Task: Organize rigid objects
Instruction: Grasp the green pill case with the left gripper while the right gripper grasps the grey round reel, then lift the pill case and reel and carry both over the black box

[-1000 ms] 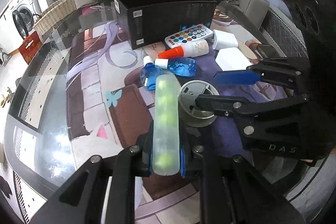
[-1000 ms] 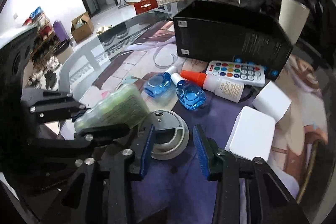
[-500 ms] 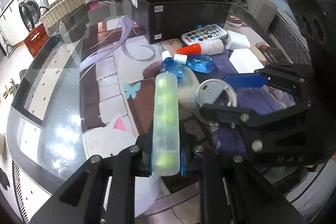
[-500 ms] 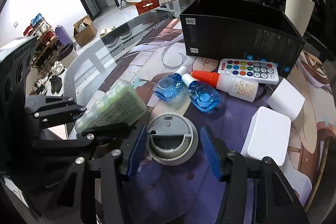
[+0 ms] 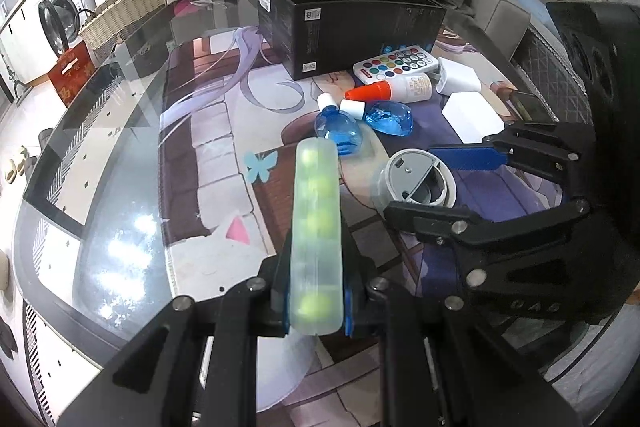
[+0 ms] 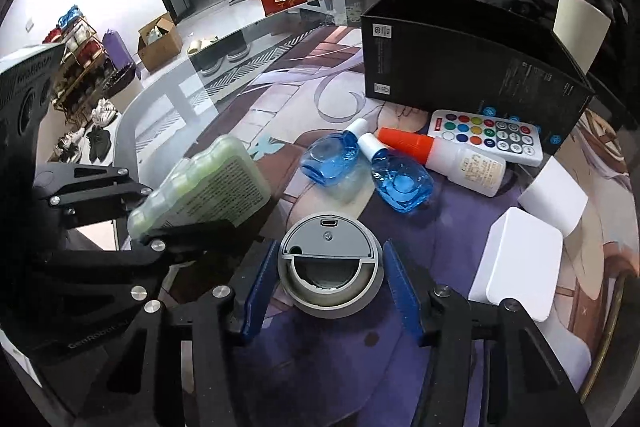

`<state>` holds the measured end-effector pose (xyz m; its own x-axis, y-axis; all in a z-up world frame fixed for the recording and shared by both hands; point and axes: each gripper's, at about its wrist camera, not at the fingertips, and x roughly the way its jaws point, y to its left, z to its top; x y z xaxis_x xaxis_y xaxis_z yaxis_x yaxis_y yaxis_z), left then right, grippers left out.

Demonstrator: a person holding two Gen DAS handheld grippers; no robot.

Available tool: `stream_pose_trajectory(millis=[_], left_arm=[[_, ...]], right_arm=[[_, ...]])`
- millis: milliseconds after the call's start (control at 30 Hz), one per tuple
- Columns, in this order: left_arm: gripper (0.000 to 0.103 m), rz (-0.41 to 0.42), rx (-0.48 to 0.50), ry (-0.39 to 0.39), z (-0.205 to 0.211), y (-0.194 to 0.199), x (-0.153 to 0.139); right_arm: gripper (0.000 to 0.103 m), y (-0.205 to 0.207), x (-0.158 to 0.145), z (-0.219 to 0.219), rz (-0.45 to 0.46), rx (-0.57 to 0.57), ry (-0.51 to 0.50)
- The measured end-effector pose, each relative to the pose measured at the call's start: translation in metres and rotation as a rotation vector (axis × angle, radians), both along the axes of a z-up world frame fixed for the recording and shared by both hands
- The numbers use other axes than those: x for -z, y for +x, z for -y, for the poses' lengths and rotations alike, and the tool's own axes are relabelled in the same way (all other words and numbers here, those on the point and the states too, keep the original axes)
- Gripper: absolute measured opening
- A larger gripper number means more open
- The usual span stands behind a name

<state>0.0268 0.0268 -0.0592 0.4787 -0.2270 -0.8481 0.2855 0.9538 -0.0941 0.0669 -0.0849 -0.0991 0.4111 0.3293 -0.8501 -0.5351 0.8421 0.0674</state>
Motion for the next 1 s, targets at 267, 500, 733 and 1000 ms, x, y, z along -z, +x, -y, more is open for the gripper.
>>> stream_pose_trajectory(millis=[267, 500, 733, 1000], left_arm=[[0.015, 0.031, 0.019, -0.005, 0.007, 0.000, -0.007], [0.015, 0.118, 0.026, -0.037, 0.015, -0.003, -0.026], [0.015, 0.401, 0.027, -0.079, 0.020, -0.024, -0.076], [0.015, 0.748, -0.030, -0.114, 0.013, -0.061, -0.118]], right_arm=[[0.049, -0.013, -0.008, 0.002, 0.060, -0.007, -0.027], [0.049, -0.020, -0.028, 0.024, 0.123, 0.039, 0.029], [0.049, -0.053, -0.089, 0.048, 0.462, 0.075, 0.157], [0.049, -0.116, -0.136, 0.072, 0.845, 0.086, 0.279]])
